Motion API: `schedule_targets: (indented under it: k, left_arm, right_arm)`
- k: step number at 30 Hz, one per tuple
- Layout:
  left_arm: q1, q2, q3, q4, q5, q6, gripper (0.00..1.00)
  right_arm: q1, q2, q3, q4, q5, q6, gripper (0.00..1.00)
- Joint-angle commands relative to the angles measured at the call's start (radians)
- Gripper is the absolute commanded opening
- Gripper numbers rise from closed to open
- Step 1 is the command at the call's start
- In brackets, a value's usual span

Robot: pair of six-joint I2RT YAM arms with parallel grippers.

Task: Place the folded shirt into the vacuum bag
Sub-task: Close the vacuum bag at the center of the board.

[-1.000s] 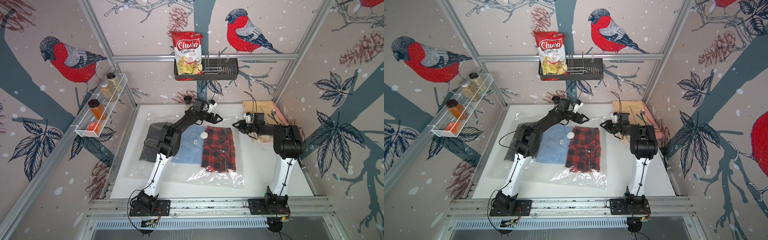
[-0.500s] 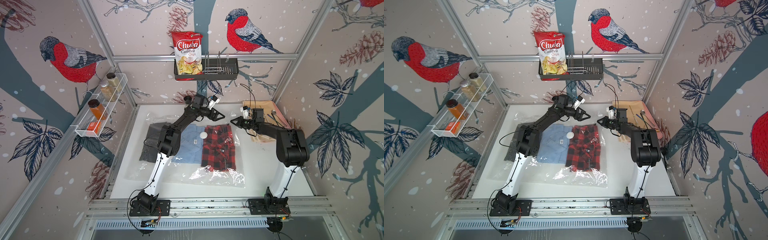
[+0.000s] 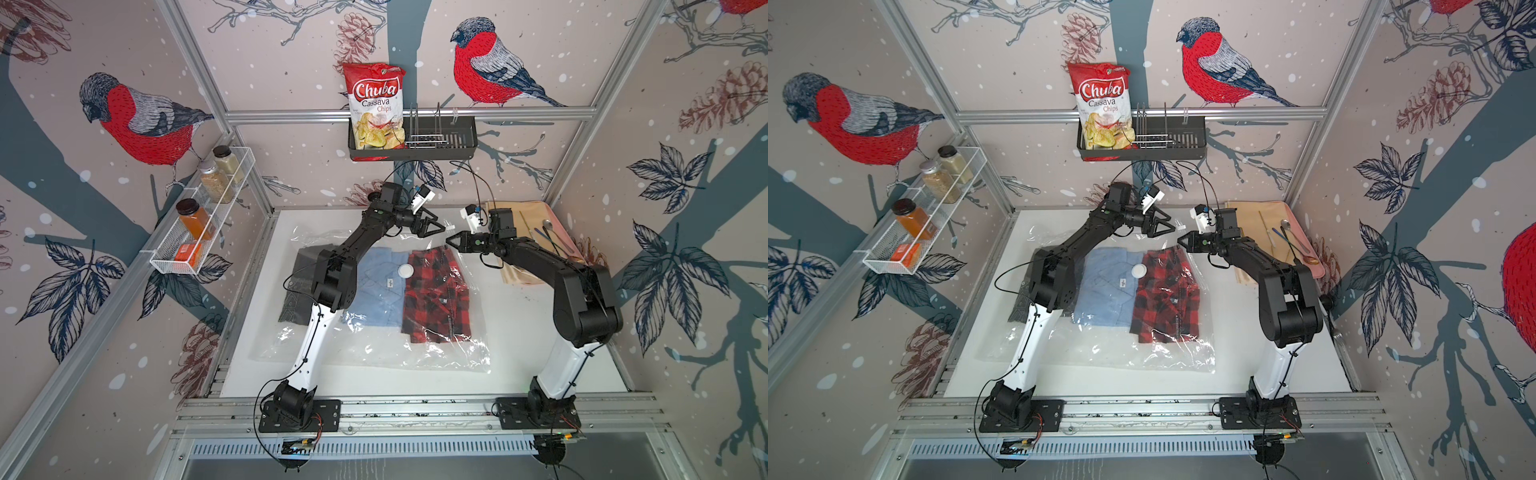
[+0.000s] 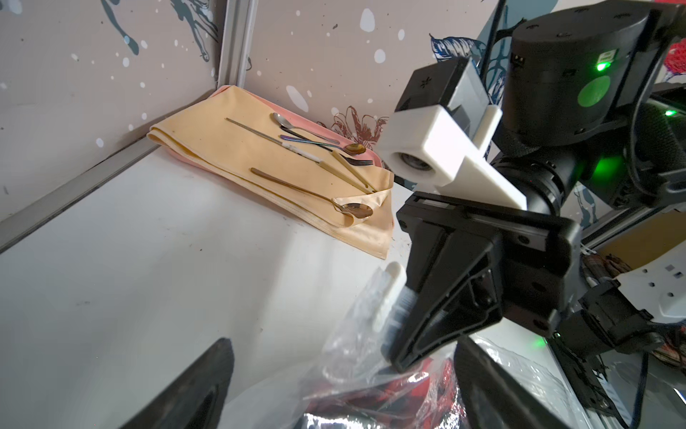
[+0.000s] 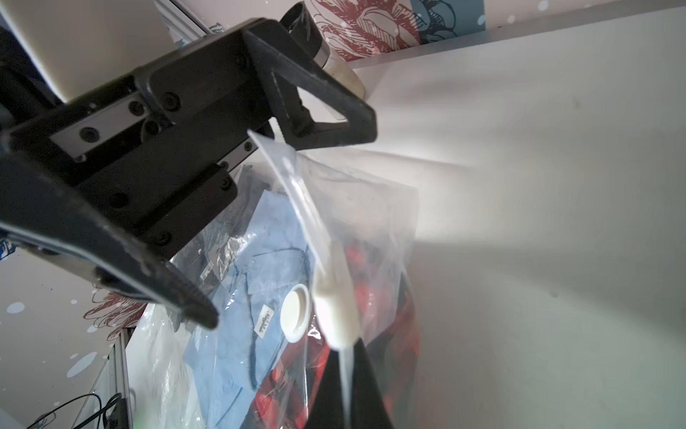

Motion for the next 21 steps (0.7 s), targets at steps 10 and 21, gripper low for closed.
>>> schedule_targets:
  k: [10,21]
  left_arm:
    - [0.003,-0.105,-0.073,0.032,0.138,0.011,0.55]
    - [0.001,-0.077,-0.070,0.013,0.125,0.019,0.50]
  right_arm:
    - [0.031,-0.017,0.057,-0.088,0.002,-0.077,0.06]
    - [0.034,-0.017,0.056,-0.078,-0.020,-0.077,0.06]
